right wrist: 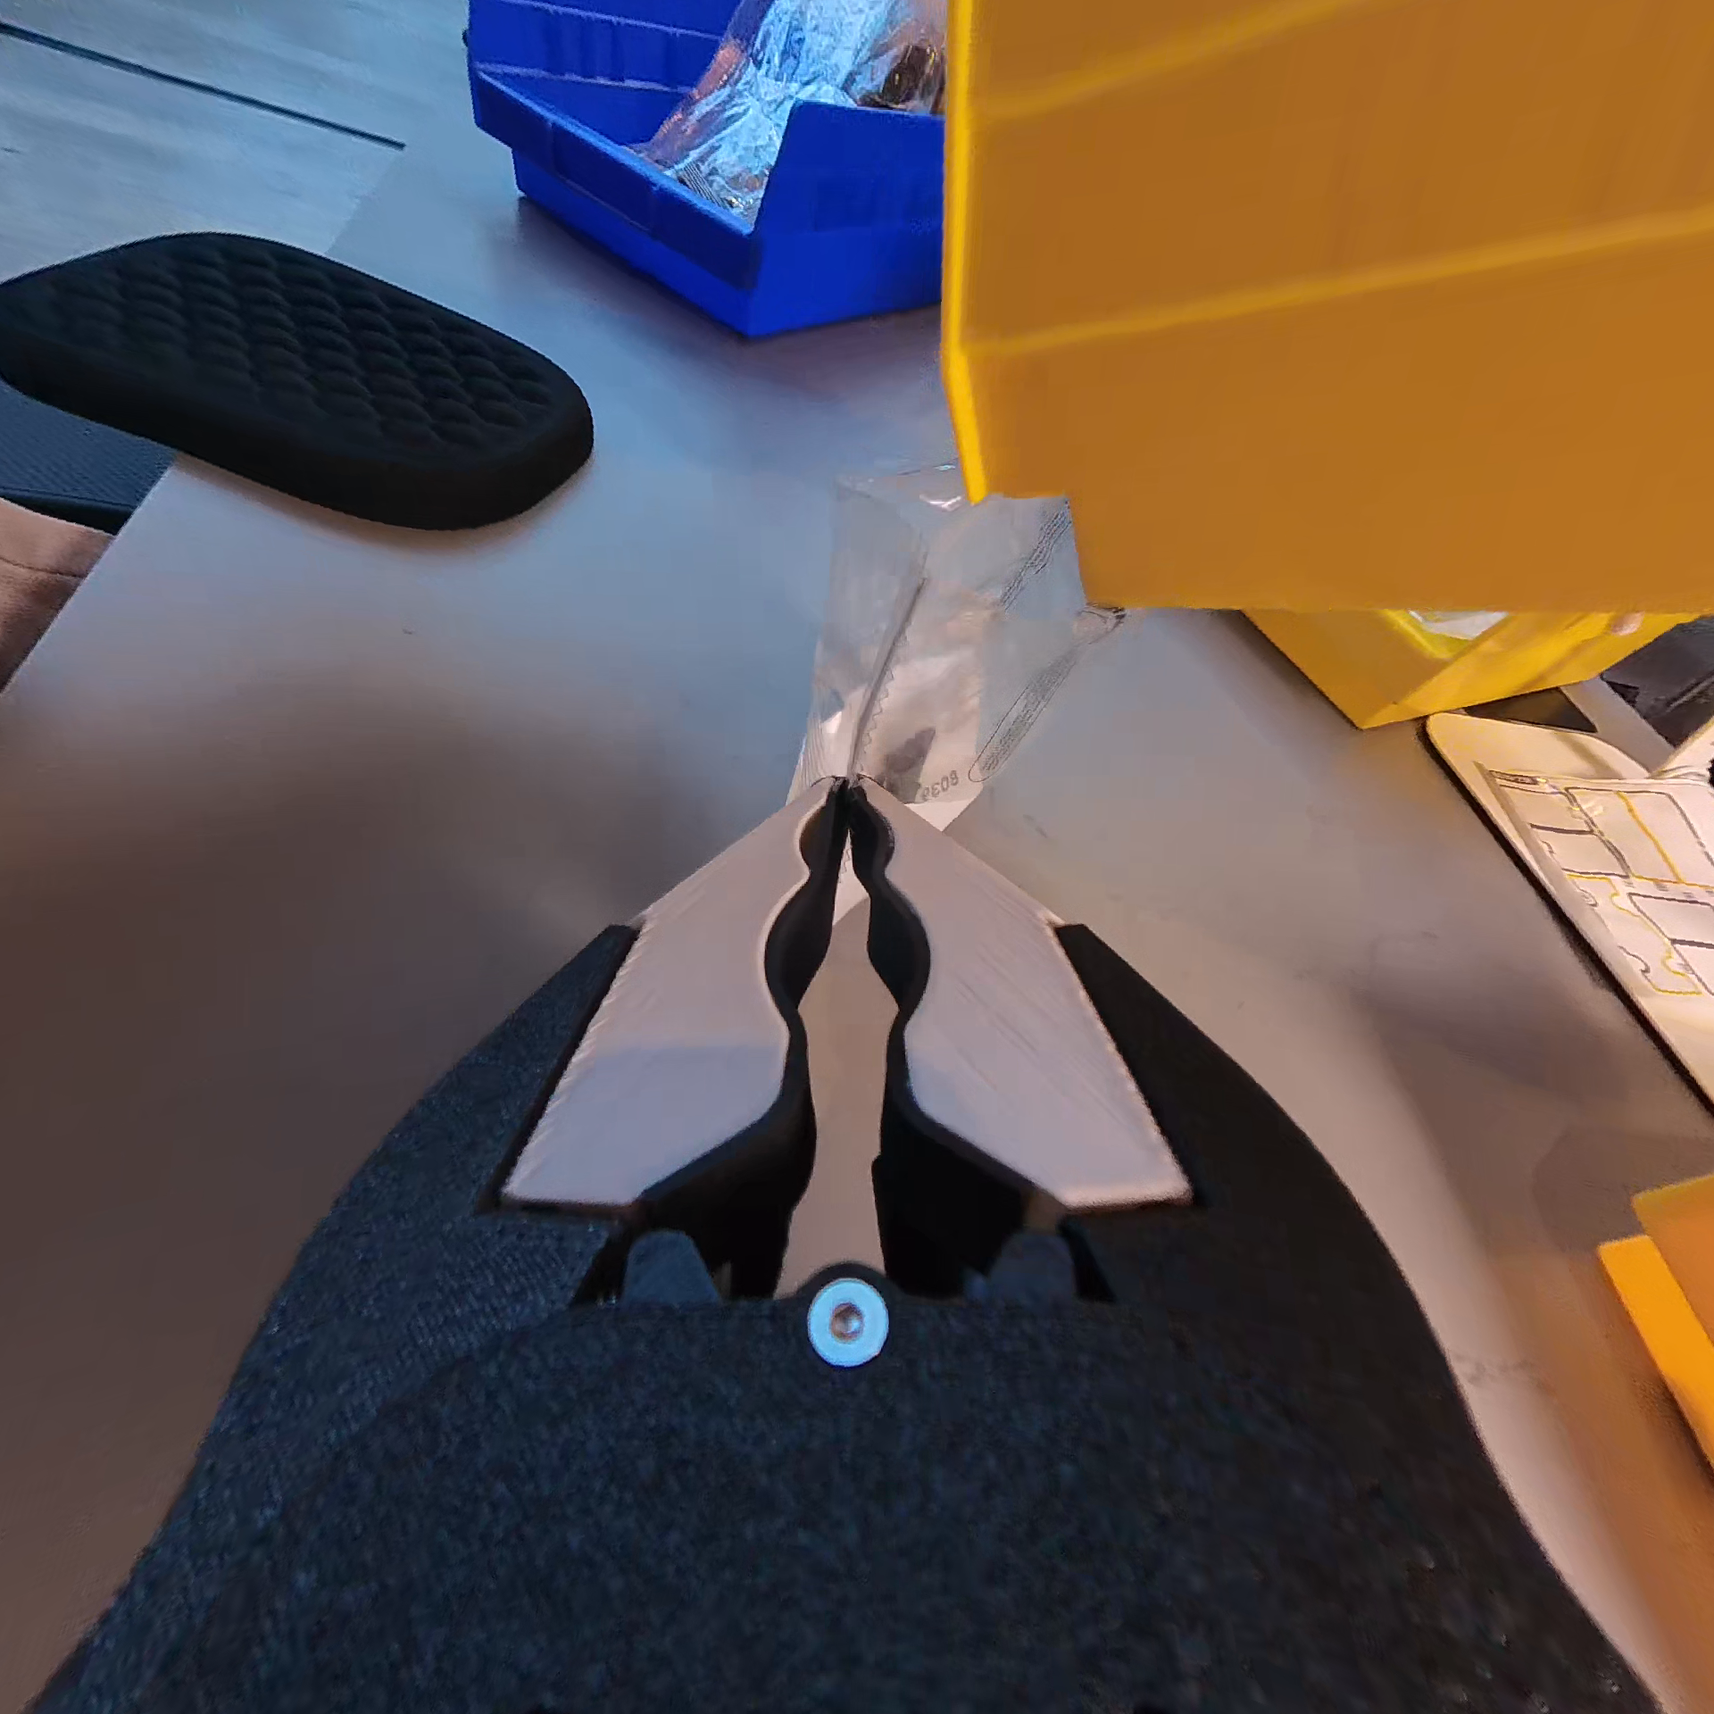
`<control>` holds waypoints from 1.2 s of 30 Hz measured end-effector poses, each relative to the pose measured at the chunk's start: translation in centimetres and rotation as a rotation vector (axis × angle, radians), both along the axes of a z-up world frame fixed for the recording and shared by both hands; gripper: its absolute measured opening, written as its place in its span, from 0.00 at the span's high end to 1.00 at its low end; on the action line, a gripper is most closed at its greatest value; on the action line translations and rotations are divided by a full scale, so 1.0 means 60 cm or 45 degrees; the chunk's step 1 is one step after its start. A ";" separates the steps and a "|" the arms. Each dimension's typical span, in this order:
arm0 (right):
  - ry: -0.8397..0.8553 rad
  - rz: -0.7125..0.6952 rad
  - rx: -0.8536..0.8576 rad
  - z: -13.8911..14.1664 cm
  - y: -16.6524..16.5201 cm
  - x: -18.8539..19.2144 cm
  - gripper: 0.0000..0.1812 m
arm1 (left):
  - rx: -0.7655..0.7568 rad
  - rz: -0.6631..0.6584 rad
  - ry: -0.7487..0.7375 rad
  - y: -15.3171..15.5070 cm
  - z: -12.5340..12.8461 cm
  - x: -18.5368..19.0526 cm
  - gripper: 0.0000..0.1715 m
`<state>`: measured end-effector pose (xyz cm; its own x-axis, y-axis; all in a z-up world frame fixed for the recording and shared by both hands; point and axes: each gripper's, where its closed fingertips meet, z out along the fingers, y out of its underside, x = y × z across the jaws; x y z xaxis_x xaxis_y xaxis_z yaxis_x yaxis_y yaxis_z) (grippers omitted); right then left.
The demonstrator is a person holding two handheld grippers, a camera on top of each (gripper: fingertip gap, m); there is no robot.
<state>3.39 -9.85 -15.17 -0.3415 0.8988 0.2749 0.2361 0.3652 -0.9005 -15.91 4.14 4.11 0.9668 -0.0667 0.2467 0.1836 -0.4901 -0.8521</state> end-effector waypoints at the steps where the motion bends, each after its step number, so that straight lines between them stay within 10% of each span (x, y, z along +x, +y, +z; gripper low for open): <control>1: 0.002 -0.003 0.007 0.000 0.001 0.000 1.00 | 0.011 0.012 0.010 0.002 -0.001 0.001 0.99; 26: -0.034 -0.100 0.167 -0.007 0.013 -0.009 1.00 | 0.179 0.117 0.195 -0.051 0.025 0.002 0.99; 36: -0.103 -0.081 -0.211 -0.005 0.018 -0.005 1.00 | 0.223 0.133 0.082 -0.057 0.022 -0.009 0.99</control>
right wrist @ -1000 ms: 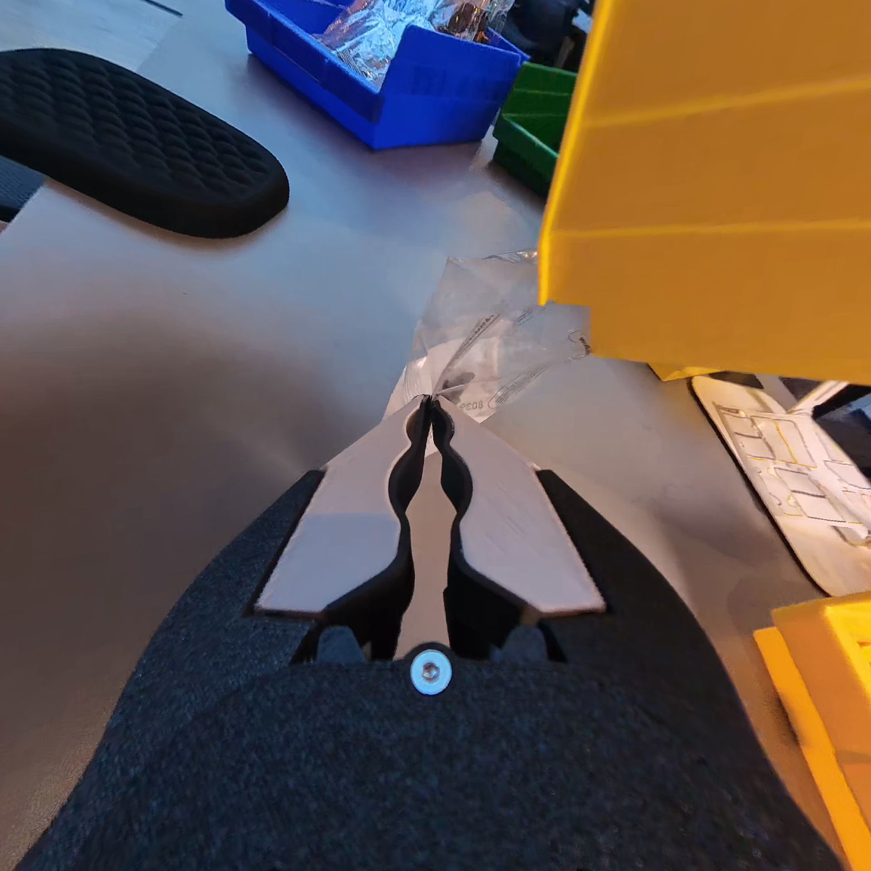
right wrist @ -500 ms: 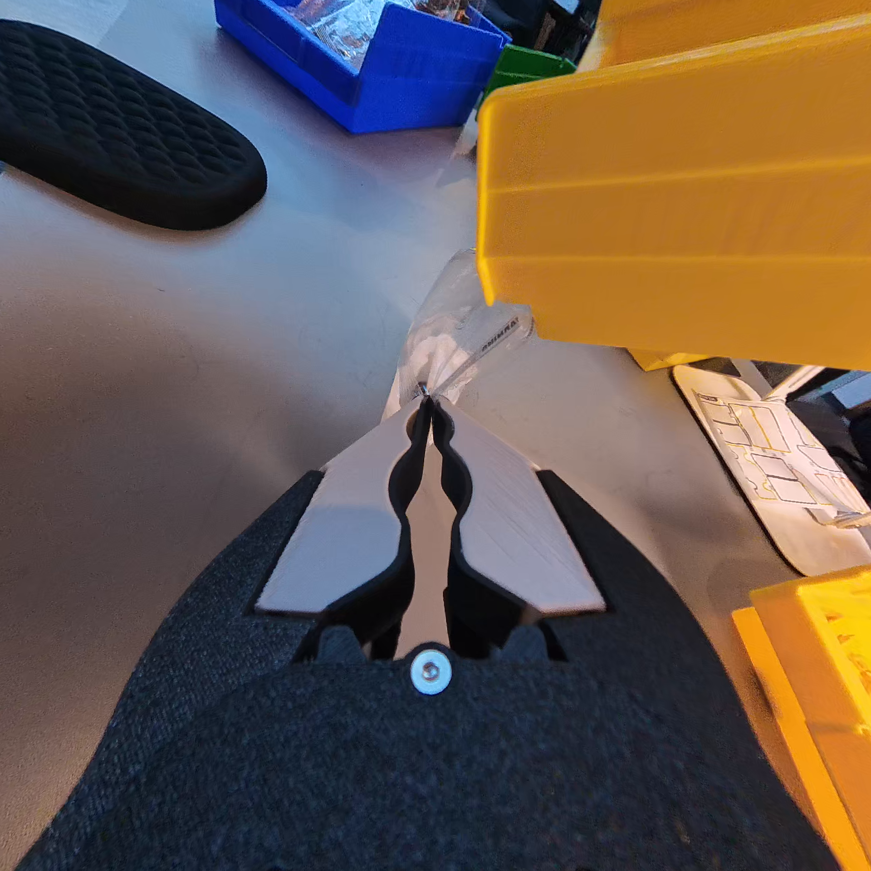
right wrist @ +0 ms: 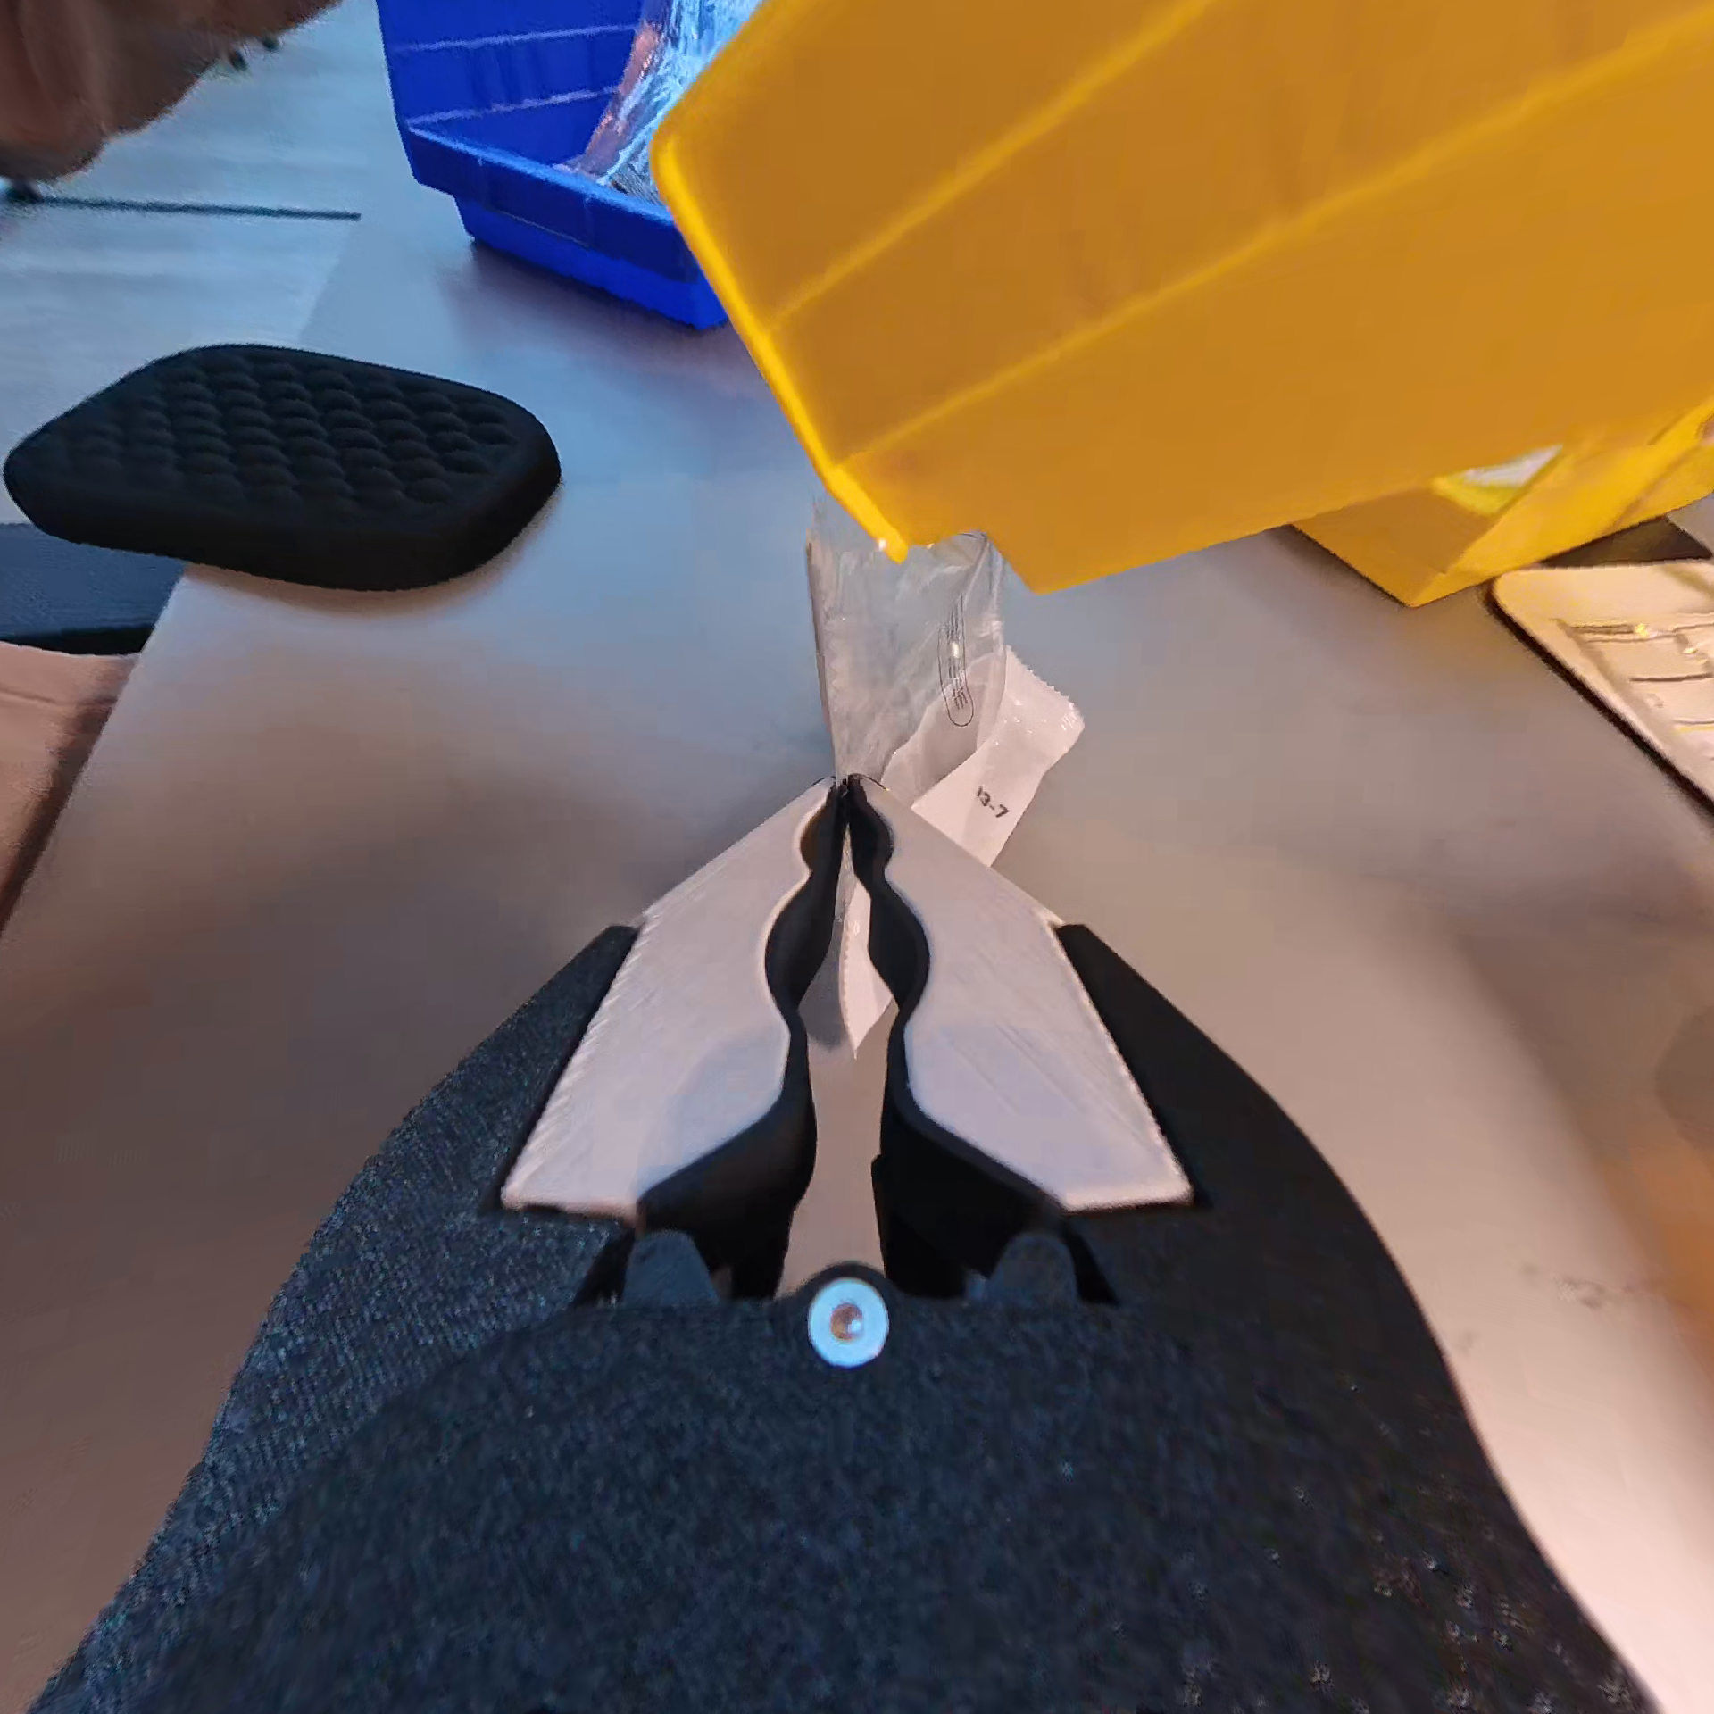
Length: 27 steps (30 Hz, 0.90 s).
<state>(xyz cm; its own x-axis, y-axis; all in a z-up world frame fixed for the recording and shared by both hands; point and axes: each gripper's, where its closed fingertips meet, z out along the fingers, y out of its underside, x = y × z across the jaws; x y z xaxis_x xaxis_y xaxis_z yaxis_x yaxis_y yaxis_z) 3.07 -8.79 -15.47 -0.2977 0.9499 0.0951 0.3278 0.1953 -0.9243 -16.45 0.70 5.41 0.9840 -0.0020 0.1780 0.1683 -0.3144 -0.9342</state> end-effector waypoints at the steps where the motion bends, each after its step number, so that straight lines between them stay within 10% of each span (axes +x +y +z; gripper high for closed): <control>1: 0.003 -0.002 -0.067 0.005 0.000 0.001 1.00 | 0.009 0.003 -0.018 0.001 0.001 -0.003 0.99; 27: -0.116 -0.151 -1.291 0.007 0.064 0.014 1.00 | 0.158 -0.075 -0.139 0.036 -0.003 -0.007 0.99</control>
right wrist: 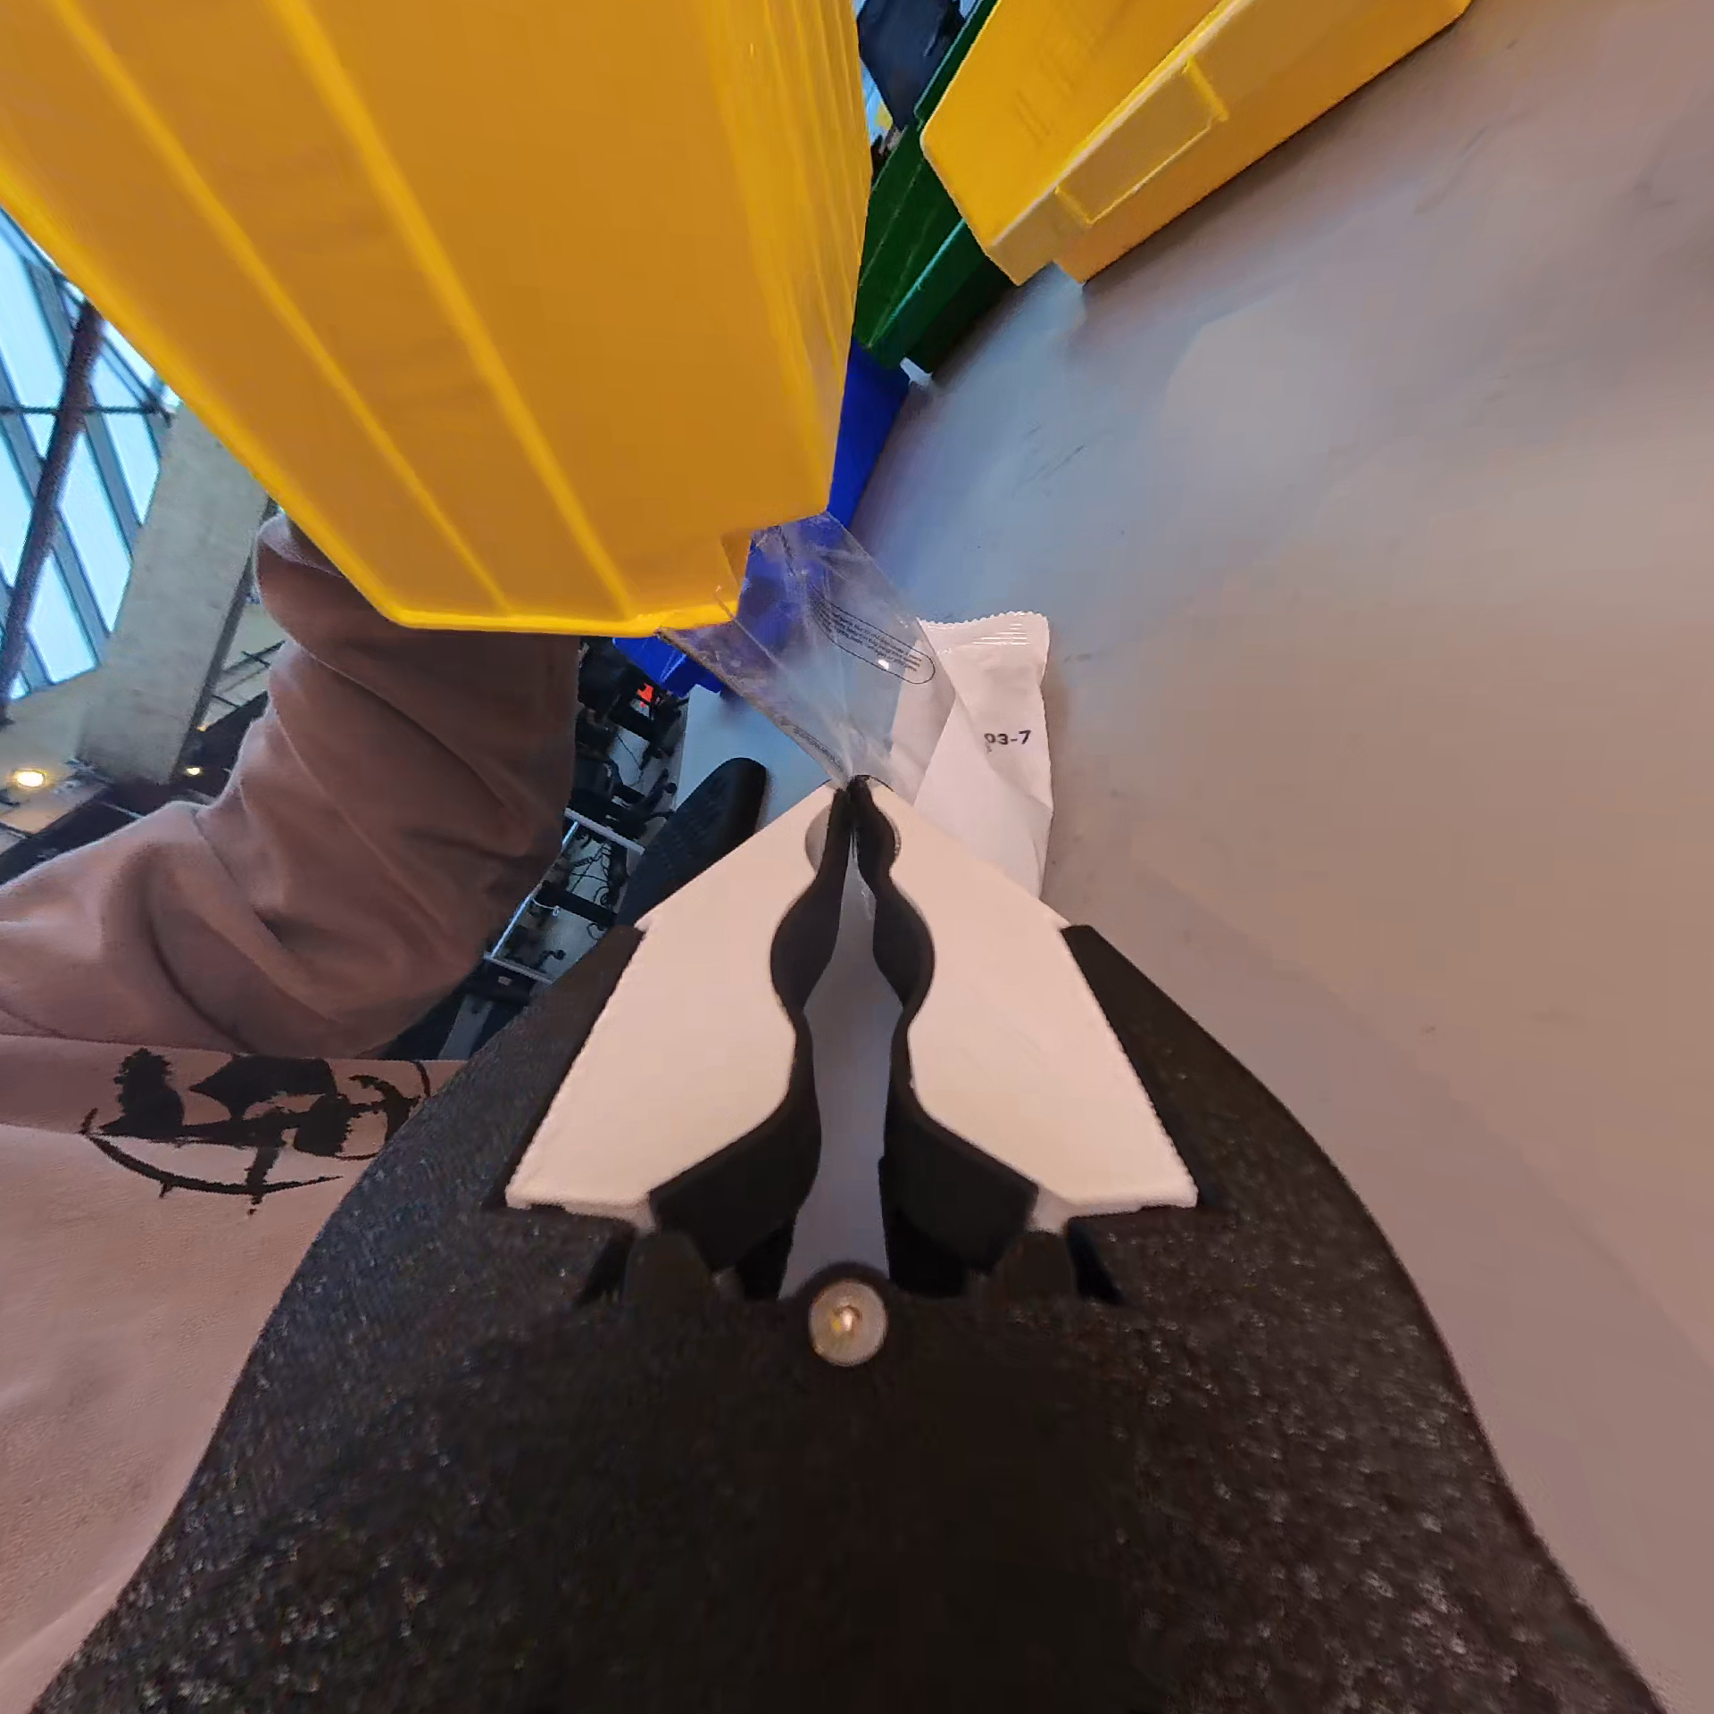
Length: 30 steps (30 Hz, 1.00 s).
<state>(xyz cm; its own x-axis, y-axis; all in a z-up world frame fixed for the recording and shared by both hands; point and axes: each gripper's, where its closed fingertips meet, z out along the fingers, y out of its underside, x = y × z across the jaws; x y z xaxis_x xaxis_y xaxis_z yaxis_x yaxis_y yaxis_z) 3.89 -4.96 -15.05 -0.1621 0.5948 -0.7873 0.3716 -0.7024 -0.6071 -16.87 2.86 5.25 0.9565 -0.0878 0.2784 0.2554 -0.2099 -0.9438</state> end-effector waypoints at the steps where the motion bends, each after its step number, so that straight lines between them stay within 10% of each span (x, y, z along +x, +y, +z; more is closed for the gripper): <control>1: -0.003 0.006 -0.004 -0.001 -0.001 0.000 1.00 | 0.011 -0.014 -0.005 -0.001 0.001 0.001 0.99; 6: -0.004 -0.010 -0.065 0.000 0.008 -0.001 1.00 | 0.049 -0.035 0.049 -0.005 0.004 0.000 0.99; 23: -0.054 0.043 0.863 0.000 0.006 -0.035 0.85 | 0.102 0.141 0.154 0.010 -0.018 -0.004 0.99; 30: -0.048 0.037 0.956 -0.008 0.017 -0.027 1.00 | 0.125 0.195 0.256 0.004 -0.008 -0.007 0.99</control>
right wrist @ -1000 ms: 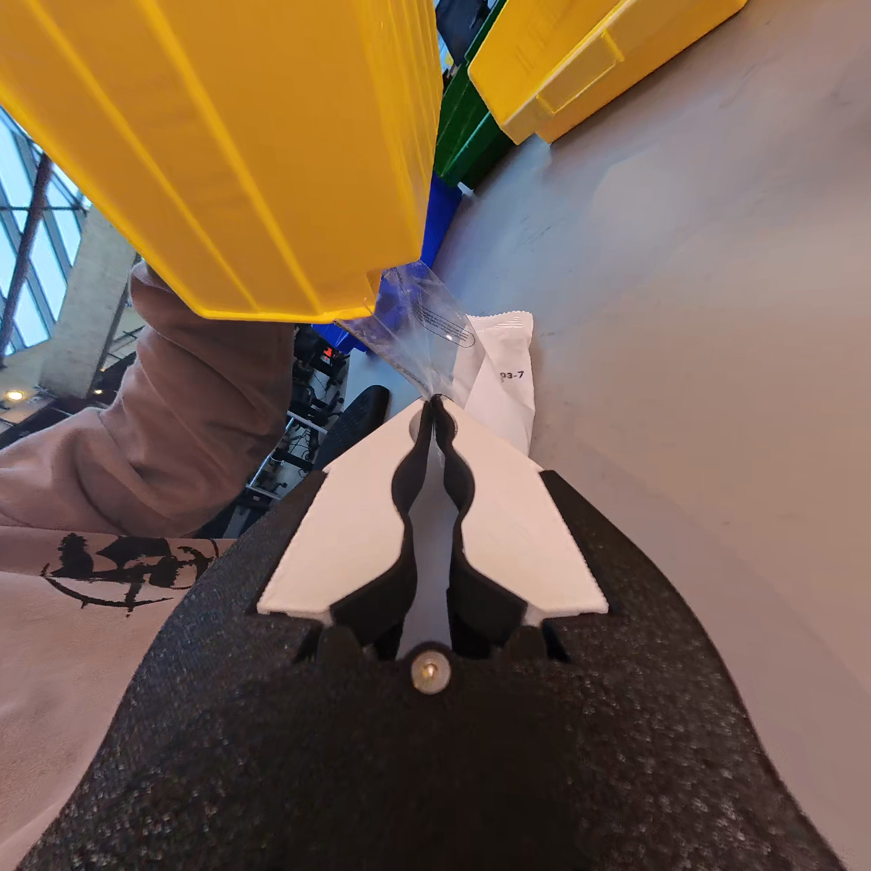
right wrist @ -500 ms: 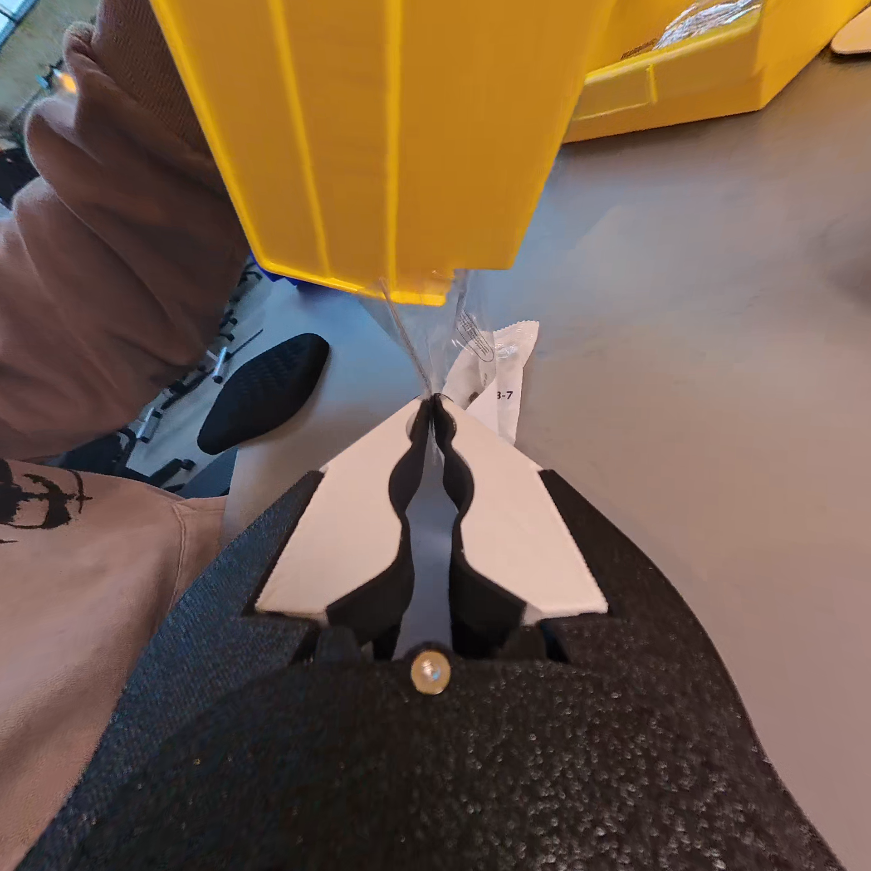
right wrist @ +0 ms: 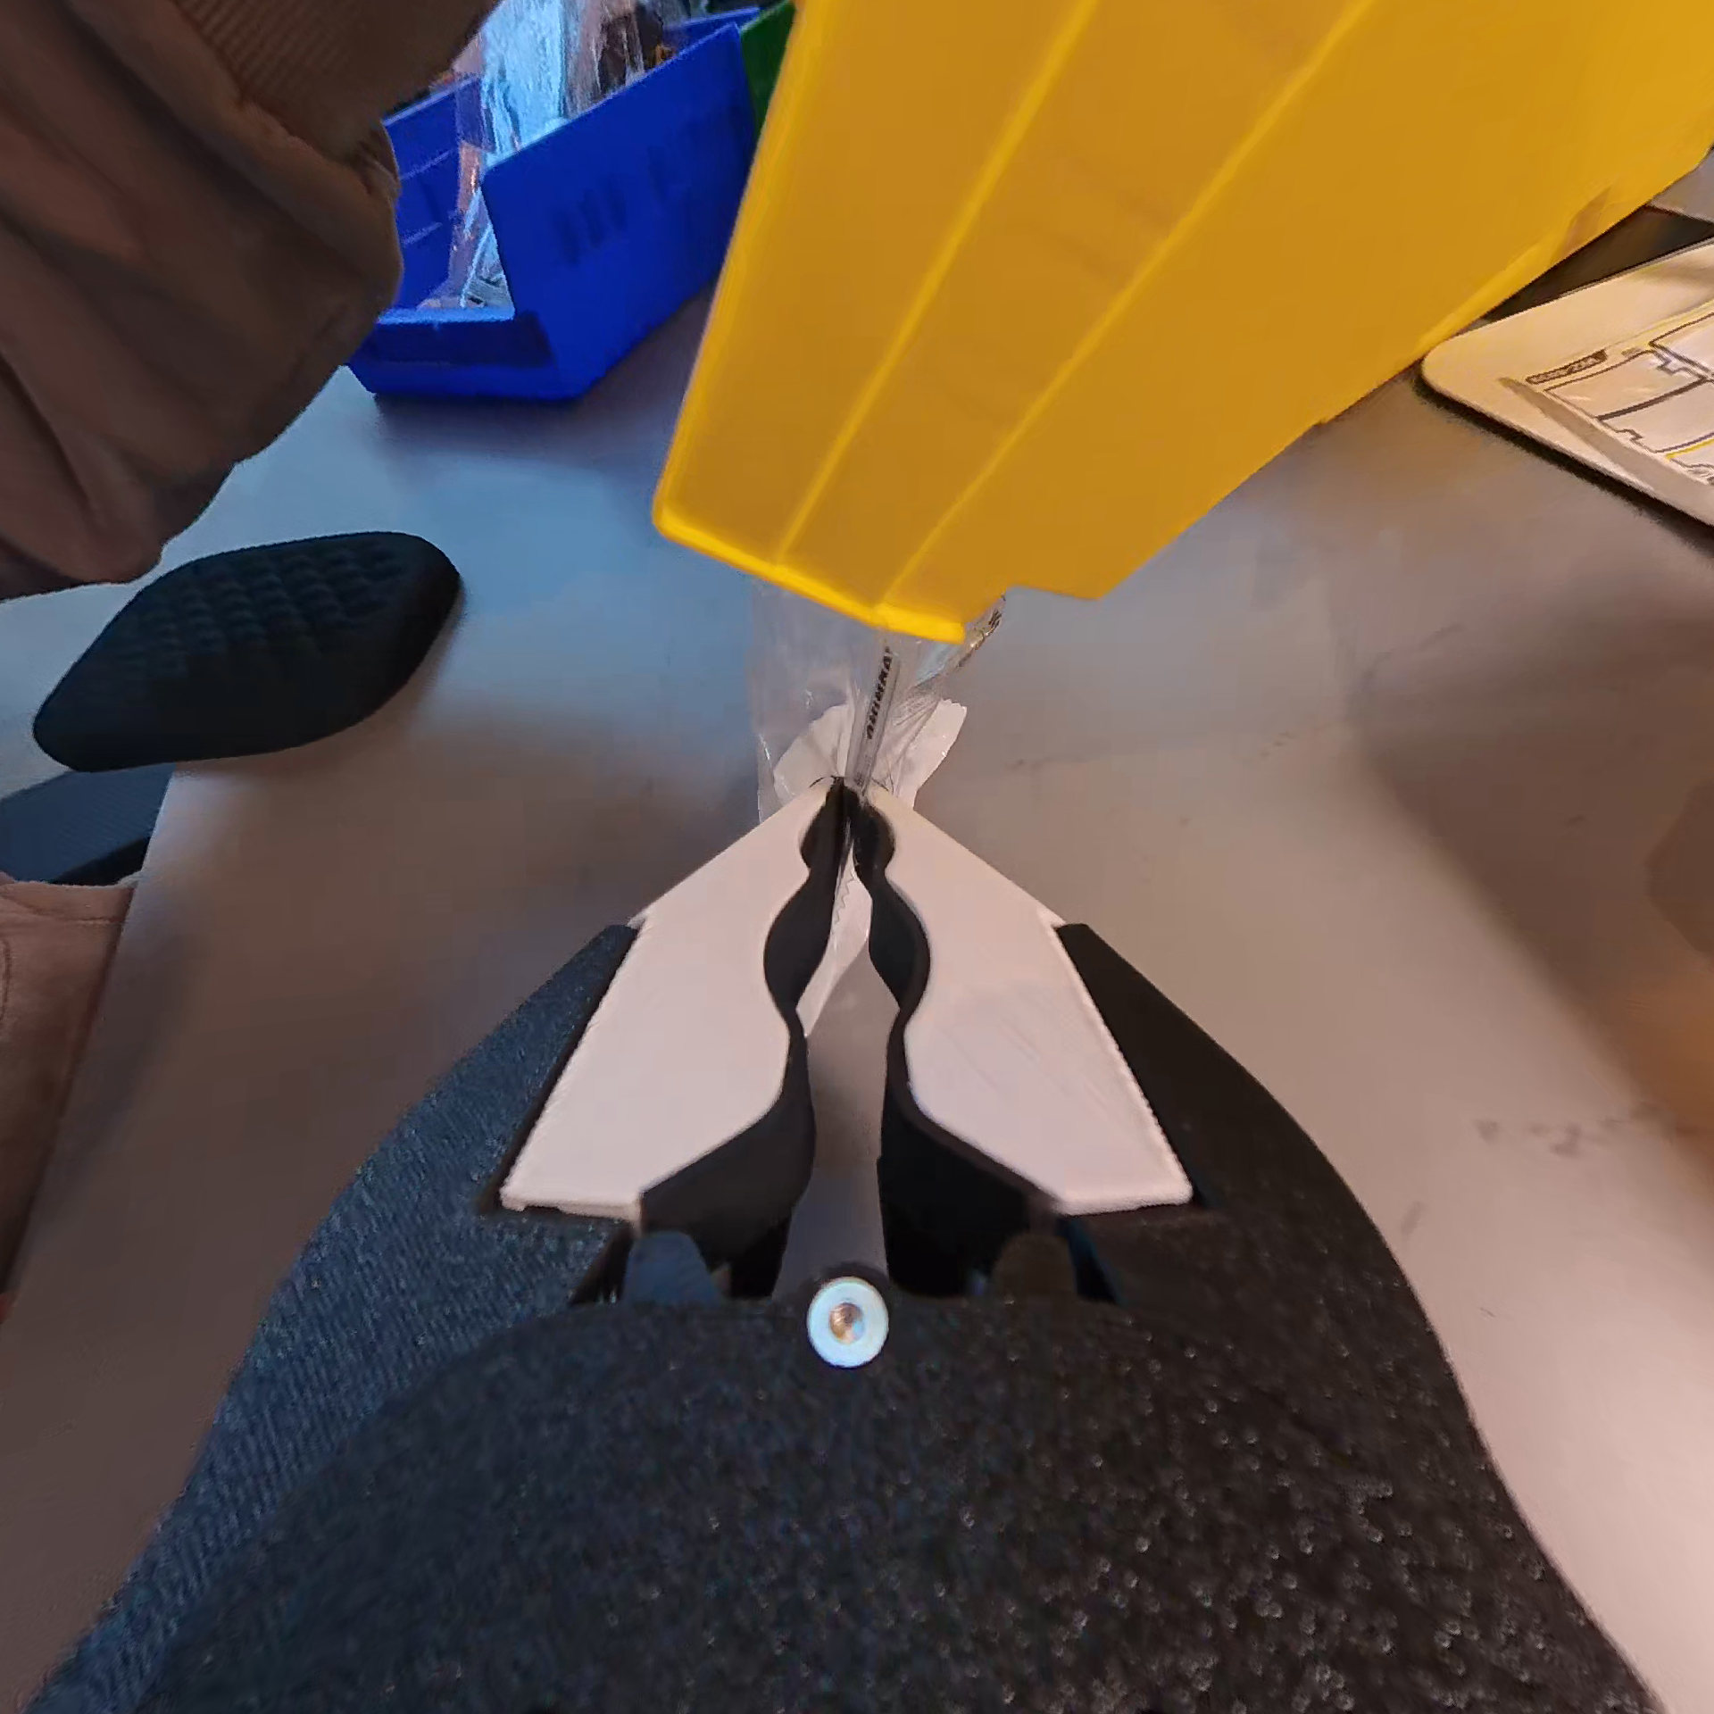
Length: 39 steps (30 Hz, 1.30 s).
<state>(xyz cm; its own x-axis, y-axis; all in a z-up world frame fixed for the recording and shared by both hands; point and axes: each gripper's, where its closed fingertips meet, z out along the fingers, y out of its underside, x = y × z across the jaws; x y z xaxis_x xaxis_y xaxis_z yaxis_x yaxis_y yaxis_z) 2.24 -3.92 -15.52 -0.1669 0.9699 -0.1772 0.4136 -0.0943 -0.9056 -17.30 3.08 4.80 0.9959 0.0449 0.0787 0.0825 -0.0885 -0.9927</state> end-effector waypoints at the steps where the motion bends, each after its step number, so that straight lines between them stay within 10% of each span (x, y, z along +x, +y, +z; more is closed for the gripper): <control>1: 0.001 0.014 0.018 -0.002 -0.004 0.002 1.00 | 0.000 0.005 0.009 -0.001 0.003 -0.001 0.99; 39: 0.047 0.051 0.543 0.002 -0.027 0.005 1.00 | -0.177 0.026 0.528 0.044 0.026 0.130 0.99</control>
<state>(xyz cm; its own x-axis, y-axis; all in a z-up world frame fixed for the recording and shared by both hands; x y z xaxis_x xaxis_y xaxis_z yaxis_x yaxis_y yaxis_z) 2.54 -5.57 -15.42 -0.2046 0.9477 0.2448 0.3761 0.3071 -0.8742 -9.53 5.72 6.38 0.9408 0.0472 -0.3355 -0.3171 -0.2265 -0.9210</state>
